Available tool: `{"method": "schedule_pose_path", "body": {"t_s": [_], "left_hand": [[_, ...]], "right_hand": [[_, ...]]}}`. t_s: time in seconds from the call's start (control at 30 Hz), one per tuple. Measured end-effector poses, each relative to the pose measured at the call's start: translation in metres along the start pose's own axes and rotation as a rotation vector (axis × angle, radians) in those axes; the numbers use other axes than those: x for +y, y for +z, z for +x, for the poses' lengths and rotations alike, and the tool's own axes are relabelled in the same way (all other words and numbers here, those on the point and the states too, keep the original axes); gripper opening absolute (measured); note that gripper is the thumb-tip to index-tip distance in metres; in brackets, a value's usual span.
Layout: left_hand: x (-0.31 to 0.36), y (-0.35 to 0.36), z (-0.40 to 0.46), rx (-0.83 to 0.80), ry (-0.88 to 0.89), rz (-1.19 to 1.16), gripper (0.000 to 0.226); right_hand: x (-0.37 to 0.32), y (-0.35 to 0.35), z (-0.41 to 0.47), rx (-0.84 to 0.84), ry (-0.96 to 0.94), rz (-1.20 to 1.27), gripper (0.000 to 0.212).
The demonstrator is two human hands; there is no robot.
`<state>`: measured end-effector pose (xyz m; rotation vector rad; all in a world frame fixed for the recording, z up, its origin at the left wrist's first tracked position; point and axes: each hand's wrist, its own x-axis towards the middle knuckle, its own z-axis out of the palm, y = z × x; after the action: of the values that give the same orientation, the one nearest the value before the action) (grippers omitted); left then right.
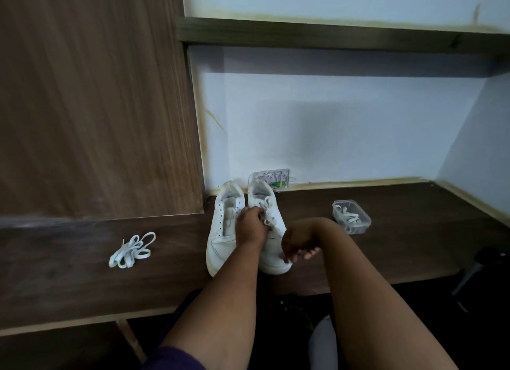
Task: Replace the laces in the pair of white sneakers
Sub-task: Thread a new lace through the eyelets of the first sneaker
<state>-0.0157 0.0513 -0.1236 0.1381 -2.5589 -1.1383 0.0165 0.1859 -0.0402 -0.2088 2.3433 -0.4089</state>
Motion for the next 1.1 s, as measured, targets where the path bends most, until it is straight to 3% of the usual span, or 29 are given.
{"method": "schedule_pose_path", "body": {"t_s": [0.1, 0.3, 0.37, 0.47, 0.5, 0.57, 0.73, 0.9, 0.97, 1.03, 1.1], "left_hand": [[-0.004, 0.002, 0.002, 0.006, -0.007, -0.014, 0.025], [-0.004, 0.001, 0.004, -0.043, -0.030, -0.092, 0.031], [-0.005, -0.001, 0.005, -0.072, -0.028, -0.094, 0.032], [-0.006, -0.004, 0.006, -0.102, -0.069, -0.075, 0.028], [-0.006, -0.004, 0.005, -0.105, -0.087, -0.073, 0.028], [-0.006, -0.004, 0.005, -0.104, -0.102, -0.074, 0.028], [-0.002, -0.004, 0.004, -0.090, -0.086, -0.026, 0.016], [0.000, -0.008, 0.002, -0.104, -0.083, -0.052, 0.009], [-0.001, -0.011, 0.002, -0.109, -0.086, -0.065, 0.008], [-0.001, -0.013, 0.003, -0.094, -0.085, -0.071, 0.012], [-0.001, -0.014, 0.004, -0.073, -0.102, -0.089, 0.016]], "right_hand": [[0.006, -0.007, -0.006, -0.188, 0.053, -0.021, 0.011], [0.015, -0.005, -0.004, -0.224, 0.111, 0.003, 0.016], [0.010, 0.002, 0.001, -0.090, 0.131, -0.016, 0.010], [0.011, 0.000, 0.009, 0.267, 0.064, -0.188, 0.052], [0.013, 0.000, 0.012, 0.323, 0.015, -0.177, 0.057], [0.014, 0.000, 0.016, 0.308, -0.055, -0.045, 0.054], [0.005, 0.002, 0.021, 0.387, -0.057, 0.301, 0.019], [-0.007, 0.009, 0.025, 0.436, -0.140, -0.043, 0.029], [-0.005, 0.004, 0.018, 0.397, -0.147, 0.008, 0.027], [0.005, -0.002, 0.009, 0.267, -0.108, 0.108, 0.024], [0.017, -0.003, -0.001, 0.095, -0.005, 0.059, 0.022]]}}
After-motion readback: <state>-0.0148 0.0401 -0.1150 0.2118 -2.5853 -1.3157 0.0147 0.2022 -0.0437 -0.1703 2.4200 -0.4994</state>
